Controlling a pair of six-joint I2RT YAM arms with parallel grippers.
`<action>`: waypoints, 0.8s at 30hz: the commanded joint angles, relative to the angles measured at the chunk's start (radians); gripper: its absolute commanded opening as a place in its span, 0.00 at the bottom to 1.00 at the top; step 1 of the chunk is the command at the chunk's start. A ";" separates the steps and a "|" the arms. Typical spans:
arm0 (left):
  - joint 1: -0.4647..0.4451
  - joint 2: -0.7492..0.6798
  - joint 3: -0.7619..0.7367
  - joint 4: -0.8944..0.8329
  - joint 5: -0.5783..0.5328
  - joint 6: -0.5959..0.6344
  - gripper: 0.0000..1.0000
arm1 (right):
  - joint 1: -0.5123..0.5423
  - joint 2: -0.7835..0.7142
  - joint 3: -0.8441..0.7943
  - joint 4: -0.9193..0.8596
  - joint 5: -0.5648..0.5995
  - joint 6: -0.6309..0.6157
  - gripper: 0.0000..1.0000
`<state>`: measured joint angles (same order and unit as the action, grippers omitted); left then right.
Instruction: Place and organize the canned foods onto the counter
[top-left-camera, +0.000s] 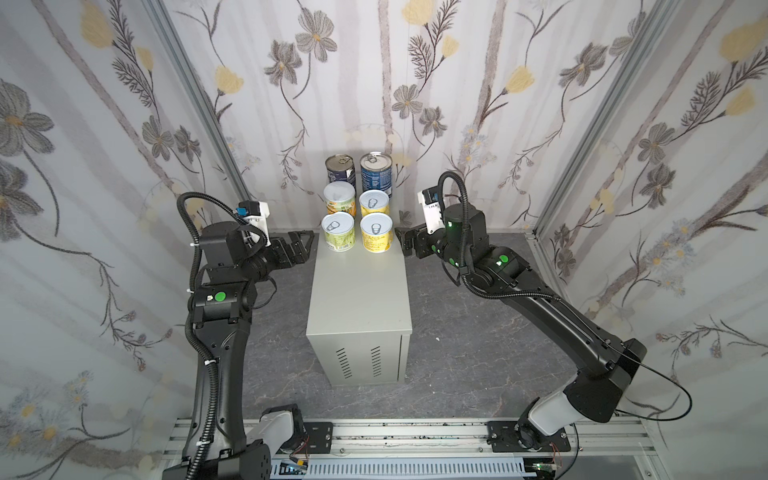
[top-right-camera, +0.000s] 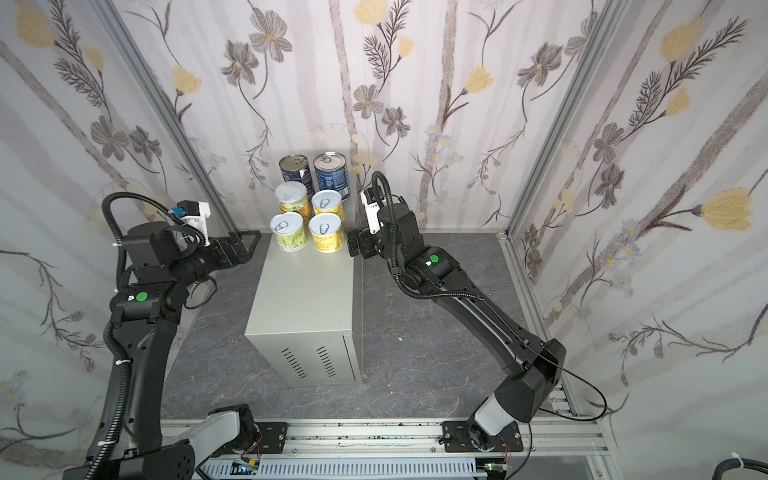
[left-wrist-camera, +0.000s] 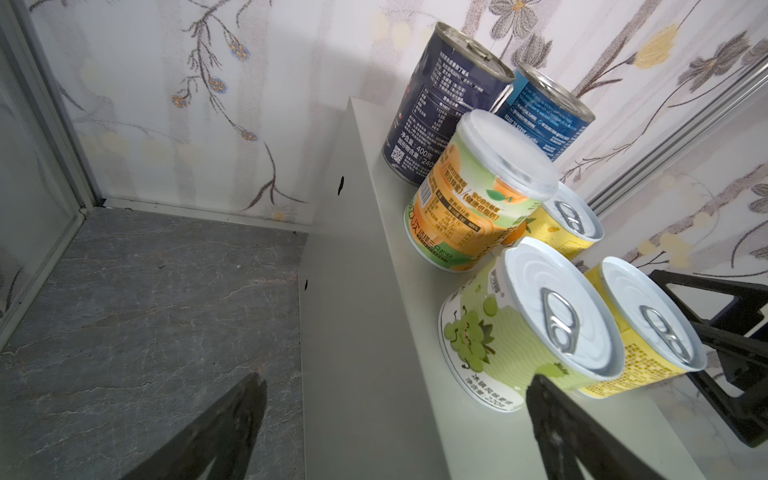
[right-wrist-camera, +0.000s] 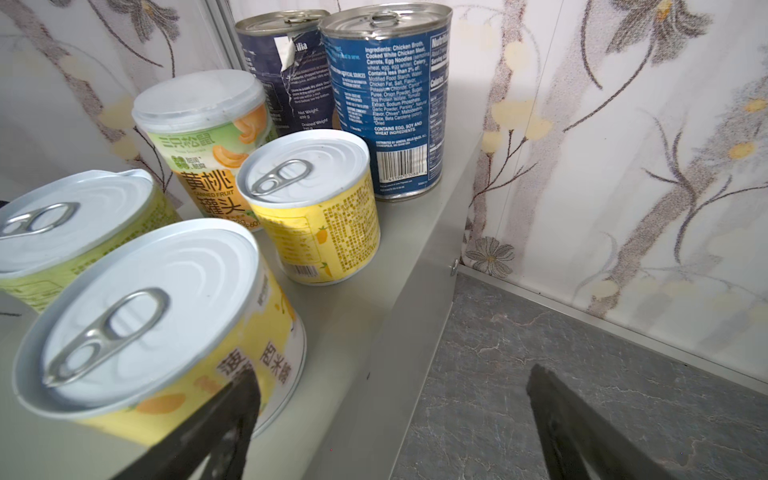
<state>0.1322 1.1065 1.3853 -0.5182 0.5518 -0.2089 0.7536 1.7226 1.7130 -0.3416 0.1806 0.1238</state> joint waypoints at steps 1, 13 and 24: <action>0.000 -0.003 -0.002 0.035 0.010 0.000 1.00 | 0.002 0.007 0.009 0.058 -0.028 0.010 1.00; 0.001 -0.005 -0.002 0.034 0.009 0.000 1.00 | 0.005 0.016 0.020 0.046 -0.008 0.007 1.00; 0.001 -0.005 -0.002 0.035 0.011 0.000 1.00 | 0.006 0.012 0.016 0.048 -0.014 0.010 1.00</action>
<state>0.1322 1.1057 1.3849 -0.5129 0.5529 -0.2089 0.7582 1.7351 1.7264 -0.3336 0.1638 0.1299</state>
